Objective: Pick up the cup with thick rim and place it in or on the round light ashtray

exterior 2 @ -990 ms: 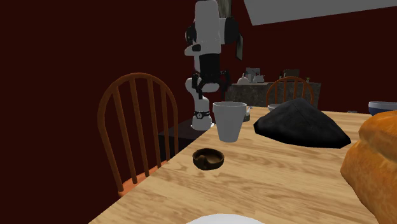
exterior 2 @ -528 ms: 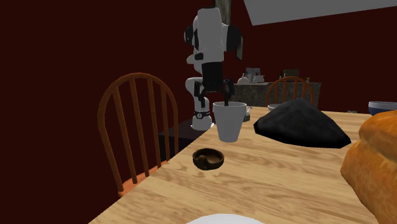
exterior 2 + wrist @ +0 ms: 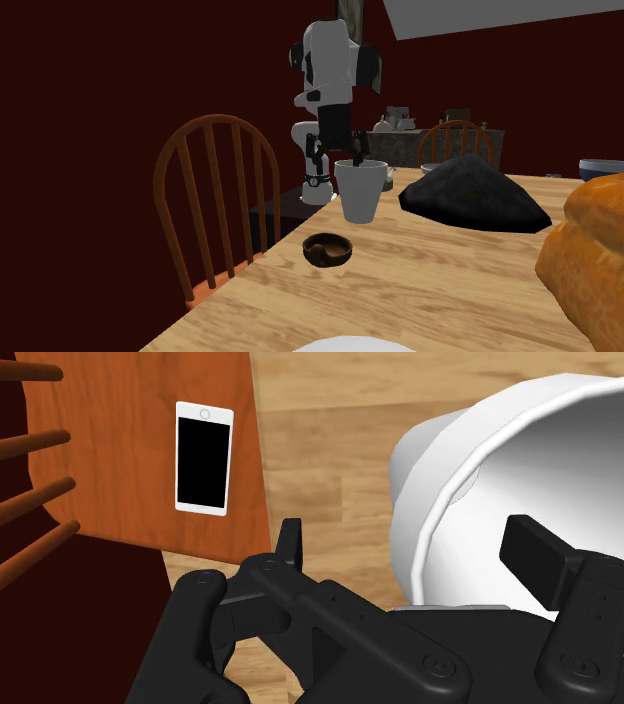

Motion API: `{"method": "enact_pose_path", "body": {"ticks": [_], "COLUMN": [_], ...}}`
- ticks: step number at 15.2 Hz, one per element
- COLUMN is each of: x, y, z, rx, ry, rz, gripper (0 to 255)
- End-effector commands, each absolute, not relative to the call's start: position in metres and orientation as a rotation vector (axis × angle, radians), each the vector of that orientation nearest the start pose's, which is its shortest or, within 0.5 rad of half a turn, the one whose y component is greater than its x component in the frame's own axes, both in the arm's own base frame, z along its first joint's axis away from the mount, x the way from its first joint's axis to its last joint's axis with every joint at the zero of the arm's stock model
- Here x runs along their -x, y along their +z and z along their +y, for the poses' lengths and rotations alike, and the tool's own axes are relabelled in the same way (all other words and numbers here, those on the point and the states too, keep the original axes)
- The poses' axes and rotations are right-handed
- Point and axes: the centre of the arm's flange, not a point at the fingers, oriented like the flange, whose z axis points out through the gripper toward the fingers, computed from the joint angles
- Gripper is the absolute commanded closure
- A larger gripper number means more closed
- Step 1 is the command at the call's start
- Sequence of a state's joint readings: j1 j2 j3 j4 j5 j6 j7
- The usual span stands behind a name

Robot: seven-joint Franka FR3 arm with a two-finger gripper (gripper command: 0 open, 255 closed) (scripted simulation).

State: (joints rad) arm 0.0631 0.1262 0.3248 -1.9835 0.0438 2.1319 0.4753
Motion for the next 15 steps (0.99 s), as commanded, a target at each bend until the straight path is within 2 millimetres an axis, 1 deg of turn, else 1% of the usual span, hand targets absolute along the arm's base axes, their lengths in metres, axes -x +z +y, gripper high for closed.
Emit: {"method": "enact_pose_path", "body": {"ticks": [1, 2, 11, 15], "x": [-0.541, -0.541, -0.541, -0.541], "y": [0.409, 0.409, 0.409, 0.430], "z": [0.218, 0.218, 0.218, 0.218], "rx": [3.054, 3.054, 3.054, 3.054], "ry": [0.010, 0.010, 0.010, 0.010], "rz": [0.173, 0.173, 0.173, 0.173], "gripper": [0, 255, 255, 255]}}
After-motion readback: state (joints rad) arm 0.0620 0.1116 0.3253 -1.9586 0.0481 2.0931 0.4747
